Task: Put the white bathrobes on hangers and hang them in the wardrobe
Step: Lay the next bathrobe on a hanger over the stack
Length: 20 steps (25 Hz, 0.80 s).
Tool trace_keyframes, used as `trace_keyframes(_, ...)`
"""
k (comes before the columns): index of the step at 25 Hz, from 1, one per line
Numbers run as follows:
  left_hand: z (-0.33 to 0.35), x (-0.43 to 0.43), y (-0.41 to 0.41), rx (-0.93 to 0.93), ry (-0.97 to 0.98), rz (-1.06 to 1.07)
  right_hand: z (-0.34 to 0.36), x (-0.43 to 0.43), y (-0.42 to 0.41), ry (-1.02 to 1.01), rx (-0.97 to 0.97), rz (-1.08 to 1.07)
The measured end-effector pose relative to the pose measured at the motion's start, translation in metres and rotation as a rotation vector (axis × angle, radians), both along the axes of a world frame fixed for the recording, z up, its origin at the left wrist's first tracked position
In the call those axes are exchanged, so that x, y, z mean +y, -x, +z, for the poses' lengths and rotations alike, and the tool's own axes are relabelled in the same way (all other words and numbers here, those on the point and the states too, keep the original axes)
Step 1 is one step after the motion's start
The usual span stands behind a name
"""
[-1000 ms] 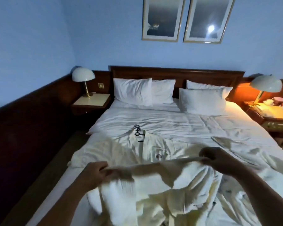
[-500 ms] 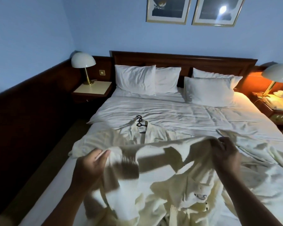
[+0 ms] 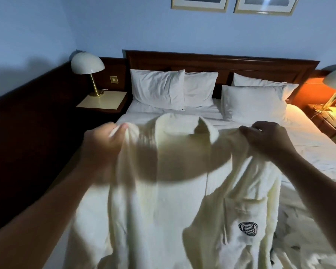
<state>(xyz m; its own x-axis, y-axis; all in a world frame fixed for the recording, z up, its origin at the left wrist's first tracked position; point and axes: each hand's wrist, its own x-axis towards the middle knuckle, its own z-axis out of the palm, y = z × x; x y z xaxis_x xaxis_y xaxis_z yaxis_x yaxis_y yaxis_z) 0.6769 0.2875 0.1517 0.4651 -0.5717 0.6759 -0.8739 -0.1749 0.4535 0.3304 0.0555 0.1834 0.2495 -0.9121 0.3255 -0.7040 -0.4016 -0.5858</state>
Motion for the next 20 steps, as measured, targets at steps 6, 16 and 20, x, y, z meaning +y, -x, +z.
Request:
trace_keyframes(6,-0.133,-0.179,-0.148,0.005,-0.267,0.084,-0.138,-0.192,-0.121,0.109,0.311,-0.031)
trace_keyframes(16,-0.616,-0.169,-0.169,-0.045,-0.885,0.304,-0.641,-0.166,-0.190,-0.152,0.711,0.064)
trace_keyframes(20,-0.632,-0.173,-0.161,-0.144,-0.729,0.375,-0.660,-0.170,-0.194,-0.037,0.636,-0.012)
